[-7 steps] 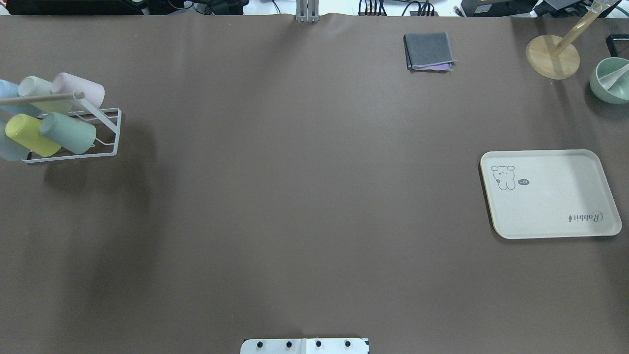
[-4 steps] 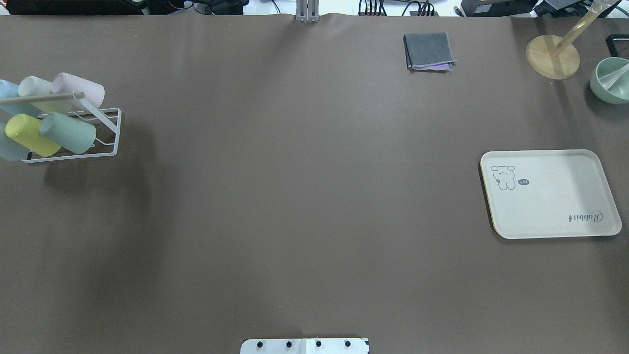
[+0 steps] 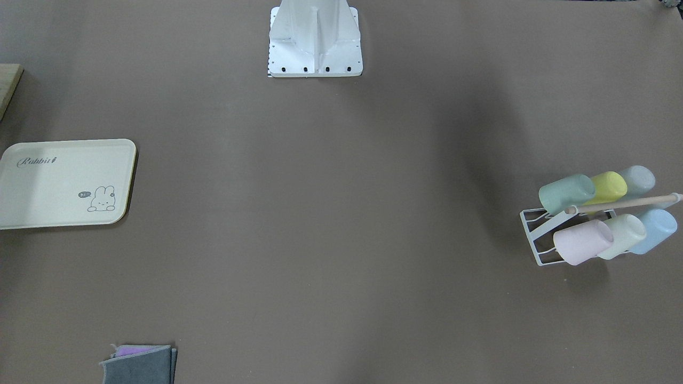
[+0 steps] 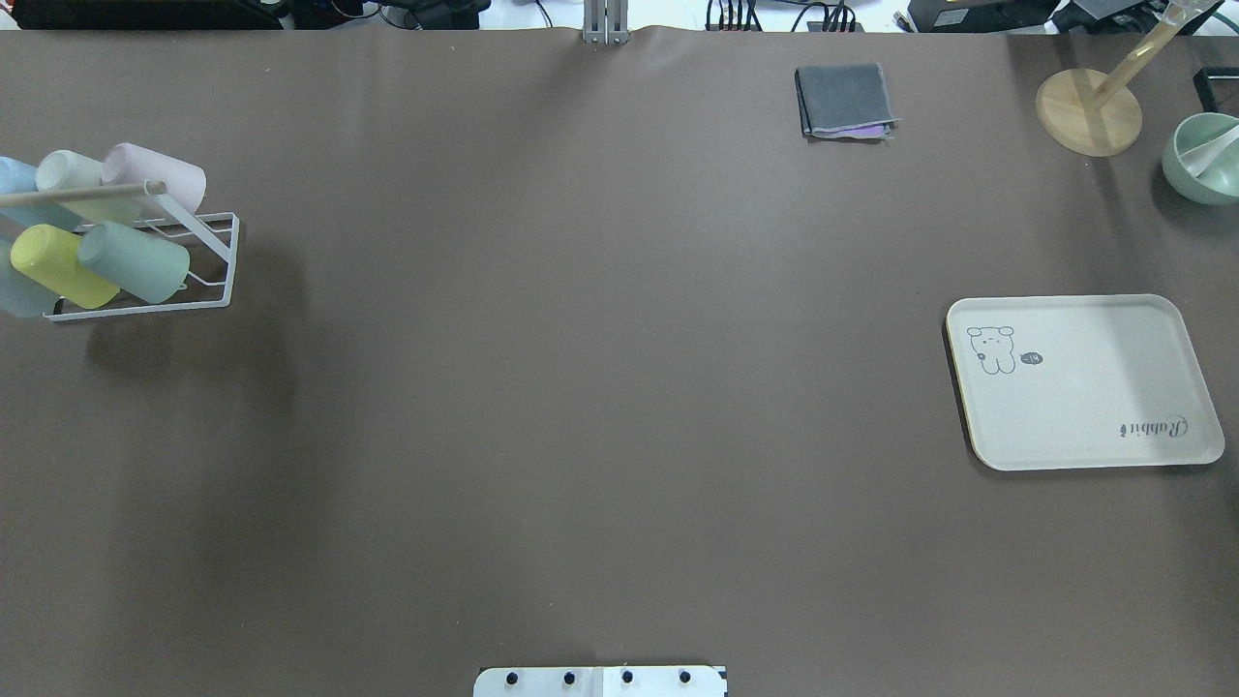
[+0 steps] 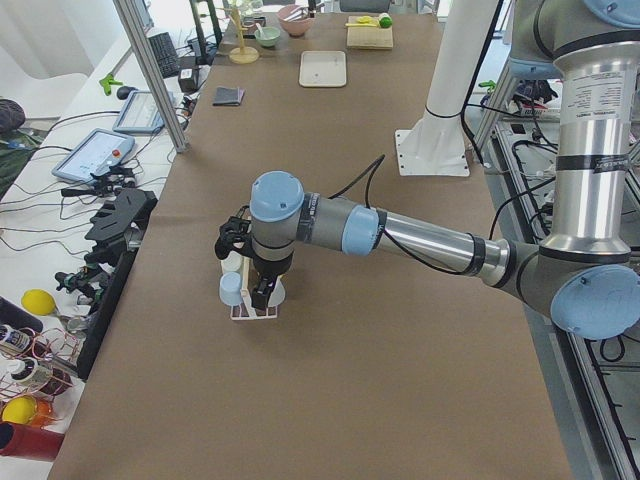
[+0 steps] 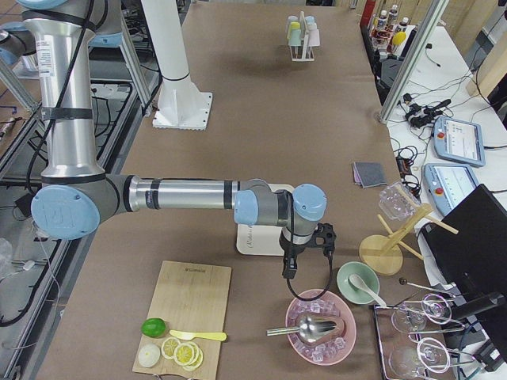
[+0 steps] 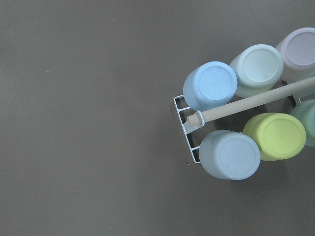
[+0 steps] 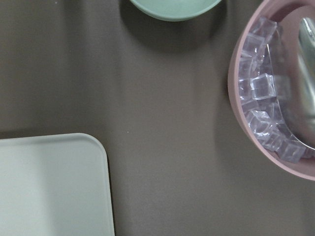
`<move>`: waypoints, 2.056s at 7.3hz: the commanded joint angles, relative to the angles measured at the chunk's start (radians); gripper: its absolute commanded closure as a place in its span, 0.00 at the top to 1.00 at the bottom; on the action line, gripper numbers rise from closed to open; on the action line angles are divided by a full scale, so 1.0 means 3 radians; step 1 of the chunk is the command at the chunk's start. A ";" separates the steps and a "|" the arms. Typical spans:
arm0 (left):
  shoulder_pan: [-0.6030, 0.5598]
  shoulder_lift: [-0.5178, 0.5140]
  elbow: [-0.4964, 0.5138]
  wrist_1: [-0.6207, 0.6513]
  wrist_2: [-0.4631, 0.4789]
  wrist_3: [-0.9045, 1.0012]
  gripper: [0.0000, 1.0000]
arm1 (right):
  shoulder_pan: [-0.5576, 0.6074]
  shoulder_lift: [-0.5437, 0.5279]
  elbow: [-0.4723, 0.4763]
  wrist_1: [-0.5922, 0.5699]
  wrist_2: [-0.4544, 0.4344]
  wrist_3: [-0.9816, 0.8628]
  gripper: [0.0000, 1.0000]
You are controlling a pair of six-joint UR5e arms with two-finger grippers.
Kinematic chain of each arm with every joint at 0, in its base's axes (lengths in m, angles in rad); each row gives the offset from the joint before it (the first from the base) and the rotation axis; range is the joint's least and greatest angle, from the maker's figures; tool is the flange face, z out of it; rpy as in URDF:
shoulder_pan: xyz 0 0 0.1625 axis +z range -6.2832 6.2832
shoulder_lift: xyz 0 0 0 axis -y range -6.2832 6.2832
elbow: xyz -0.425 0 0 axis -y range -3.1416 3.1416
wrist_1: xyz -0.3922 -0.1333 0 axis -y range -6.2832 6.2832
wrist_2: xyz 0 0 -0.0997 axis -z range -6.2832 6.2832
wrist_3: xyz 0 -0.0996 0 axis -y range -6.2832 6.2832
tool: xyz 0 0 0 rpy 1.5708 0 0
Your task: Pick up and place green cup on tray
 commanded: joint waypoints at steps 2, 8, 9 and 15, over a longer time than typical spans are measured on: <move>0.0313 -0.0027 -0.0296 0.0080 0.0156 -0.0003 0.99 | -0.0154 -0.0103 -0.0226 0.0707 0.0276 0.0570 1.00; 0.1126 -0.0027 -0.0942 0.0694 0.1030 0.0008 0.99 | -0.0512 -0.0088 -0.0394 0.1004 0.0250 0.0797 1.00; 0.1339 -0.0033 -0.0957 0.0730 0.1269 0.0008 0.99 | -0.0568 -0.0083 -0.0481 0.1122 0.0250 0.0853 1.00; 0.2041 -0.0283 -0.1075 0.1103 0.2317 0.0246 0.99 | -0.0752 -0.0001 -0.0757 0.1428 0.0250 0.1098 0.95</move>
